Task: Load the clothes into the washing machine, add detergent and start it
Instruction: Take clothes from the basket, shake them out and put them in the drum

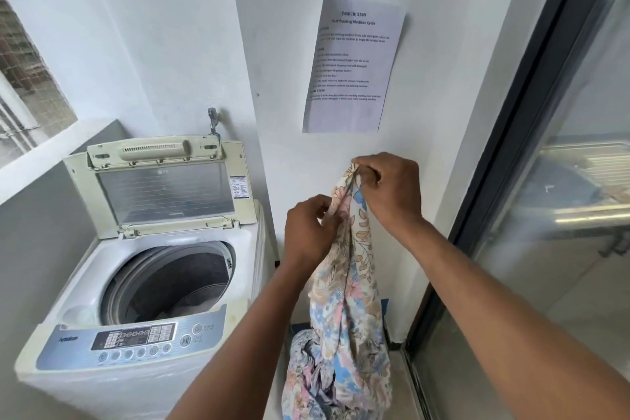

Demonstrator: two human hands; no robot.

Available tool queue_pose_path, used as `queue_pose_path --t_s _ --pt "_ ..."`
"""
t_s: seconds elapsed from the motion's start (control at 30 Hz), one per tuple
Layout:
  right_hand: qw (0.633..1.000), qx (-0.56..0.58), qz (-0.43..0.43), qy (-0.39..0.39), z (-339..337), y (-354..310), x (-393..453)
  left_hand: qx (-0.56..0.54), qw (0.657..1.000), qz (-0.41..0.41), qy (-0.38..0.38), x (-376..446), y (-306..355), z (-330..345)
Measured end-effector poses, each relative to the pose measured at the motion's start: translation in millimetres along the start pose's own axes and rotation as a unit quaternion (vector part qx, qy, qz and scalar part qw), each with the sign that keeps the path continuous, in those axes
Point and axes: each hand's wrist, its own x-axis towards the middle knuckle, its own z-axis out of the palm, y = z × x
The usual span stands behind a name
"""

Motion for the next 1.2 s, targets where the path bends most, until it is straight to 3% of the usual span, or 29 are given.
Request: queue_pose_path --t_s 0.17,0.27,0.37,0.43,0.57,0.63,0.77,0.9,1.07,1.2 --pt "0.997 0.001 -0.026 0.077 -15 -11 26 -0.007 0.999 -0.027 0.036 9 10 -3" --pt "0.999 0.013 0.01 0.028 -16 -13 28 -0.014 0.998 -0.02 0.057 21 22 -3" --pt "0.998 0.042 0.029 0.032 -18 -7 23 -0.058 0.994 -0.031 0.081 35 33 -5" --pt "0.998 0.047 0.028 -0.02 -16 -6 16 -0.076 0.991 -0.044 0.099 40 38 -6" --pt "0.993 0.105 0.053 -0.03 -10 -6 5 -0.138 0.985 -0.061 0.079 43 48 -5" --pt "0.988 0.128 0.052 -0.071 -11 -9 1 -0.152 0.984 -0.048 0.08 46 60 -4" --pt "0.989 0.077 0.06 -0.111 -15 -9 -15 -0.185 0.975 -0.036 0.114 63 89 -10" --pt "0.993 -0.052 0.06 -0.091 -15 -15 -3 -0.189 0.972 0.032 0.134 89 125 -16" --pt "0.996 0.01 0.067 -0.054 -16 -30 44 -0.198 0.963 0.122 0.14 97 165 -25" --pt "0.989 0.091 0.112 -0.013 -19 -28 72 -0.151 0.968 0.16 0.121 85 133 -26"
